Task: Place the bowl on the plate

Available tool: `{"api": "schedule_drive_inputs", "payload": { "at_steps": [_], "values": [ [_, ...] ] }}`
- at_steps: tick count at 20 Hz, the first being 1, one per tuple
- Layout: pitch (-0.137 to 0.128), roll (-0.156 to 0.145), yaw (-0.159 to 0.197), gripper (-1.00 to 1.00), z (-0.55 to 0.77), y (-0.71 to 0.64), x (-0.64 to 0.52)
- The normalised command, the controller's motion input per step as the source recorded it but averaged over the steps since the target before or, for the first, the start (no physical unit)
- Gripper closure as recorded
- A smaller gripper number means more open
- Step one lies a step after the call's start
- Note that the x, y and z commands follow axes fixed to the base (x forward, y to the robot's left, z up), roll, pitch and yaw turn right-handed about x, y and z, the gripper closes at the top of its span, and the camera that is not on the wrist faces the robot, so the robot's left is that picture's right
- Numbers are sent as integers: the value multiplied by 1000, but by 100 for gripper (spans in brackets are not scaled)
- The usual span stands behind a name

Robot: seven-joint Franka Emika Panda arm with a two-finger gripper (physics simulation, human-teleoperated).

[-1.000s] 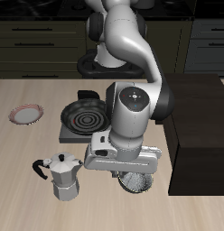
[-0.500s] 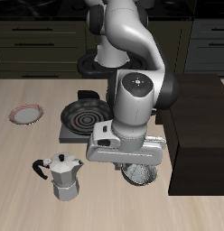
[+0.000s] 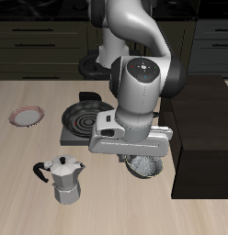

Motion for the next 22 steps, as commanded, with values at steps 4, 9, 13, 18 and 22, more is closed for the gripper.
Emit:
{"api": "schedule_drive_inputs", "payload": {
  "at_steps": [4,9,13,18,22],
  "values": [
    [-46,-15,21,100,380,-159,-119],
    [-37,-12,6,100,356,-112,-90],
    [-62,7,30,100,521,-43,-189],
    [-49,6,4,100,461,-24,-214],
    [-17,0,9,100,219,-9,-28]
  ]
}}
